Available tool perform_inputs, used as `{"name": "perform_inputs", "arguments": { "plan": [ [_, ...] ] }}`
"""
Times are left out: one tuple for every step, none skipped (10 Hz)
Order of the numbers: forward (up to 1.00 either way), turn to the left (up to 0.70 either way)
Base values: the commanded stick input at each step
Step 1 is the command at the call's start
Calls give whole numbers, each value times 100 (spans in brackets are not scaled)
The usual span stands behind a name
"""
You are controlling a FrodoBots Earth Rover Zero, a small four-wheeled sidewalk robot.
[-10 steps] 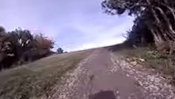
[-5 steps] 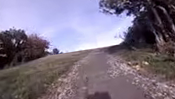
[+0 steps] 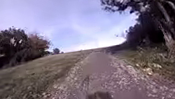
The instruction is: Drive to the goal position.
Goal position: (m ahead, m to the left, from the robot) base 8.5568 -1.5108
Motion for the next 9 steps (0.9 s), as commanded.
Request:
{"name": "perform_inputs", "arguments": {
  "plan": [
    [85,0],
    [85,0],
    [85,0],
    [85,-19],
    [85,-34],
    [85,-34],
    [85,-34],
    [85,-6],
    [85,-6]
  ]
}}
